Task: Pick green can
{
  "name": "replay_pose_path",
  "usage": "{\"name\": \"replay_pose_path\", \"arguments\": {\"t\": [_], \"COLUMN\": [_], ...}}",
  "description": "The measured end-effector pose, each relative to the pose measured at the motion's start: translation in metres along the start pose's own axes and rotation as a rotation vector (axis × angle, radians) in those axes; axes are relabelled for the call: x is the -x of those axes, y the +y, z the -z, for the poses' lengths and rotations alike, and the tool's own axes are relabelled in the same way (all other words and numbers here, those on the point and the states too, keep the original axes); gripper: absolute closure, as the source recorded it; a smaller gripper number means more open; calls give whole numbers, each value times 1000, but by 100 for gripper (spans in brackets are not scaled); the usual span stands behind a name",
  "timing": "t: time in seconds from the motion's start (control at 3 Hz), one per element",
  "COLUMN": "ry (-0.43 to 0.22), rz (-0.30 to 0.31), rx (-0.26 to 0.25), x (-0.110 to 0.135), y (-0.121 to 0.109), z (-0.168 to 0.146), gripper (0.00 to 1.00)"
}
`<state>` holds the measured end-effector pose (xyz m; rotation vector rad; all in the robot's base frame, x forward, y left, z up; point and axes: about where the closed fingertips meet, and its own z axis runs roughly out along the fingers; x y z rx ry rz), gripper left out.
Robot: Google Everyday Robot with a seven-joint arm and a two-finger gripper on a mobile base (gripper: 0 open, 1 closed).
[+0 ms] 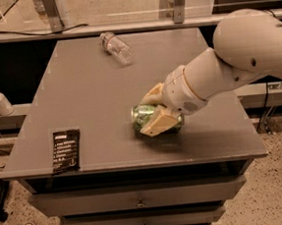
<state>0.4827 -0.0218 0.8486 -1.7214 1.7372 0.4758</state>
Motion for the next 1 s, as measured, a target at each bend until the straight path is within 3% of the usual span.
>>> {"name": "replay_pose_path", "arguments": {"t": [0.33,0.67,1.0], "ry": [11,-21,-21], "rz": [-23,-75,-75], "rx": [7,8,9], "x": [14,42,42], "y": [-12,-29,-29], "z": [18,49,48], "gripper": [100,100,100]}}
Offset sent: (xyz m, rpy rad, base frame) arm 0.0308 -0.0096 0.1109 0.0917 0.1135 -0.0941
